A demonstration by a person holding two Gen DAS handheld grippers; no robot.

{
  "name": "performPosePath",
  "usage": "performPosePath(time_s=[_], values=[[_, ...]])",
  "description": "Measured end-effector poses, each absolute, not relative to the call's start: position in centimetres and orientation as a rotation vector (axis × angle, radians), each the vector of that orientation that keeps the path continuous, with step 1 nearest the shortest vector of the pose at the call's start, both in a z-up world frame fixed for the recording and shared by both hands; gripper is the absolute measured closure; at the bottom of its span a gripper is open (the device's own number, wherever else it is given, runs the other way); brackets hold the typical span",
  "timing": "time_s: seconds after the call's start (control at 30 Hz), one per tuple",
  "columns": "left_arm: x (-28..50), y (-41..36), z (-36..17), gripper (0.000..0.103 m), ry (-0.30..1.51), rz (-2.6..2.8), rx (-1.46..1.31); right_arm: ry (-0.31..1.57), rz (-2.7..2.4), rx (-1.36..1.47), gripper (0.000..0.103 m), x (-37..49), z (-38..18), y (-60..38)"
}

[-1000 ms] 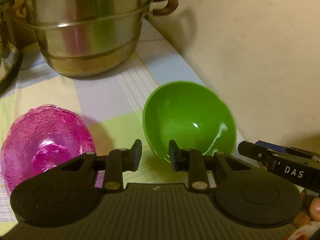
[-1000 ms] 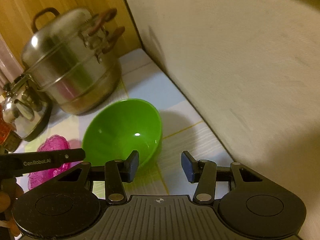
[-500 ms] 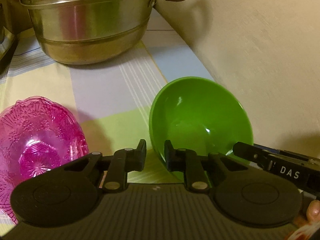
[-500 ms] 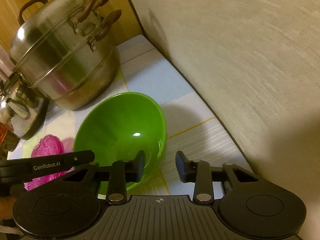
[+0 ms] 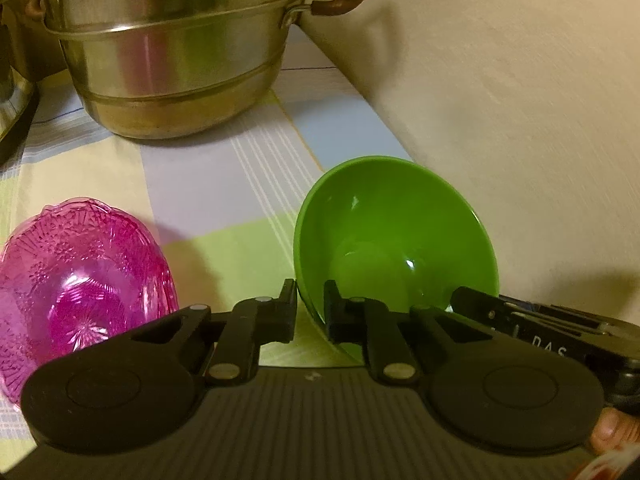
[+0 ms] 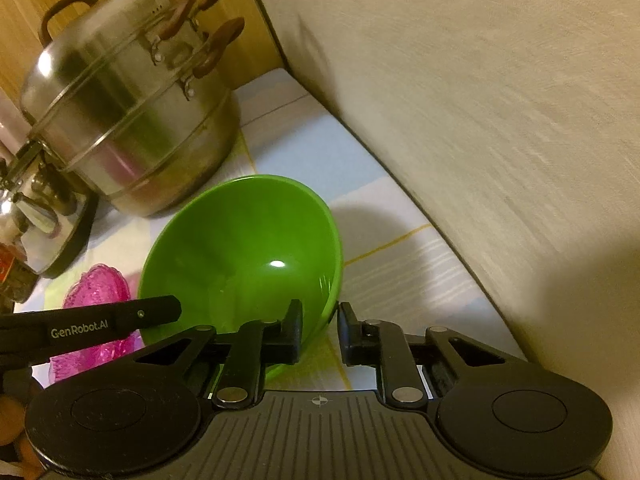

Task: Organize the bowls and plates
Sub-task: 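Lift the small green bowl and carry it over the orange bowl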

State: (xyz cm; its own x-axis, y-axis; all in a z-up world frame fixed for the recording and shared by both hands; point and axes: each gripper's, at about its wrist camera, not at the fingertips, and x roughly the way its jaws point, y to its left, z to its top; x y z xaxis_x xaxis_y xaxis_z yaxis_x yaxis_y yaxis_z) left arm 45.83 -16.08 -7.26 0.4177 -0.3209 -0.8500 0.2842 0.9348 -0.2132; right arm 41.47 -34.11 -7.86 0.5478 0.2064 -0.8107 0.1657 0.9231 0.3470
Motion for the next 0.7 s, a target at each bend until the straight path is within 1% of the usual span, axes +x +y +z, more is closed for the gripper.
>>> performPosePath(time_s=[0.3,0.7], values=[[41.1,-15.7,-3.9,0.091,1.042,-0.393,-0.042,0.957,0.005,0.434,0.085,36.7,-4.4,-34.5],[31.8,-15.4,1.1,0.091,0.966,-0.416,-0.065,0.913,-0.002,0.449,0.085,26.7,0.7,-34.0]])
